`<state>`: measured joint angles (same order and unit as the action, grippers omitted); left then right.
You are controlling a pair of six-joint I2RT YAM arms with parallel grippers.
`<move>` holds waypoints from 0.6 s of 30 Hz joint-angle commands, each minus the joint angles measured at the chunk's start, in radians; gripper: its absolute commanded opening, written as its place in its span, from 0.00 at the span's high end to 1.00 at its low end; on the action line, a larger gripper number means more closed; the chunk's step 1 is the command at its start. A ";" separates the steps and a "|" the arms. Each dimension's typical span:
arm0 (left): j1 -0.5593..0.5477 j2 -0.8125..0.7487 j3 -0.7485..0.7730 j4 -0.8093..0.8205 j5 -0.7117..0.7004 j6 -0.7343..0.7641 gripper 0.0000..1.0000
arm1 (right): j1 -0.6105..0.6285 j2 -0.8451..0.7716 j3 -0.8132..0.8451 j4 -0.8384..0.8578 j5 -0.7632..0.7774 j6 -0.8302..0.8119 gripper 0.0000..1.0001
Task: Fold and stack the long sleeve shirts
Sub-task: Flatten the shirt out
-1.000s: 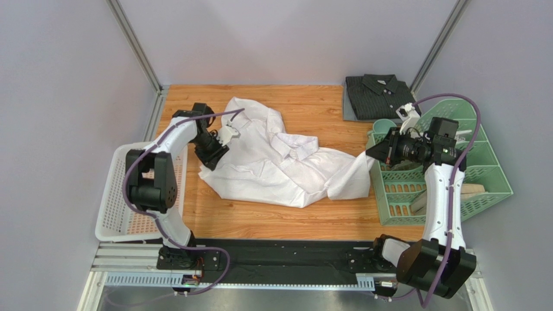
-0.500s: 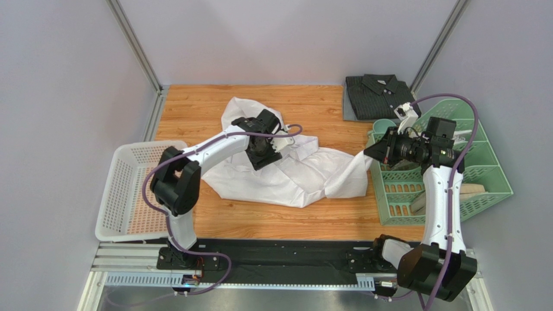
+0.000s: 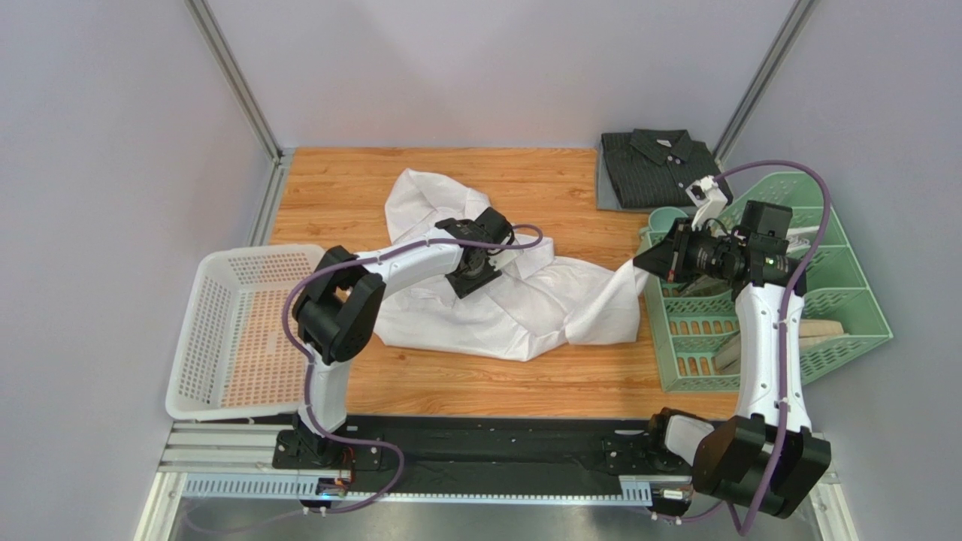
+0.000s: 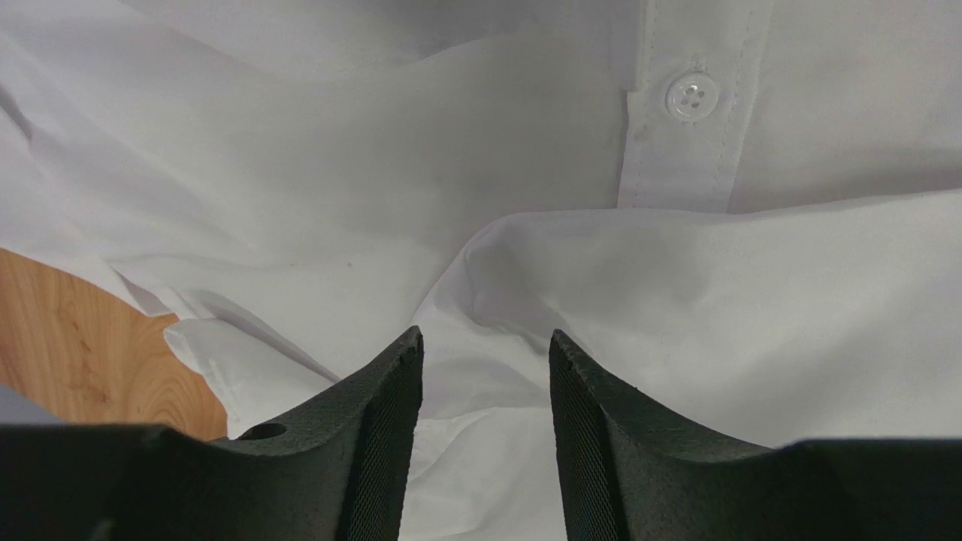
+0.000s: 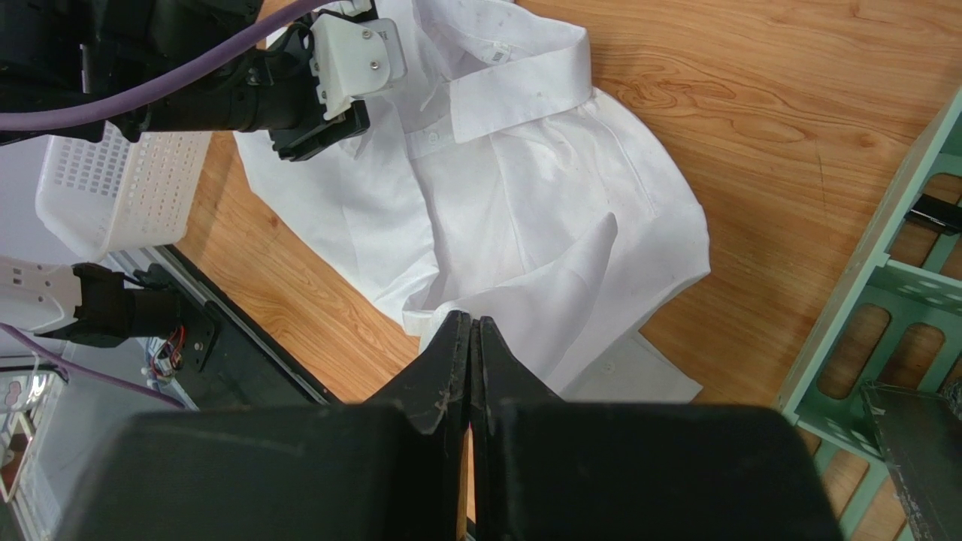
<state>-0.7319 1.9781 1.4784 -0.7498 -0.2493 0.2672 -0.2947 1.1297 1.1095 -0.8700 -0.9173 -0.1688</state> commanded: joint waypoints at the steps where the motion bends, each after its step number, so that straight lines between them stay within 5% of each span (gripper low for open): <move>1: -0.004 0.031 0.042 0.032 -0.044 -0.065 0.49 | 0.006 0.002 -0.004 0.043 0.001 0.012 1.00; 6: -0.012 0.062 0.053 0.043 -0.070 -0.097 0.57 | 0.006 0.008 -0.005 0.045 0.003 0.012 1.00; 18: -0.054 0.076 0.056 0.072 -0.159 -0.109 0.55 | 0.006 0.021 -0.010 0.049 0.001 0.009 1.00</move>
<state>-0.7712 2.0541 1.4967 -0.7006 -0.3656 0.1829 -0.2947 1.1461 1.1038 -0.8585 -0.9146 -0.1680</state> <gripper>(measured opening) 0.452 0.003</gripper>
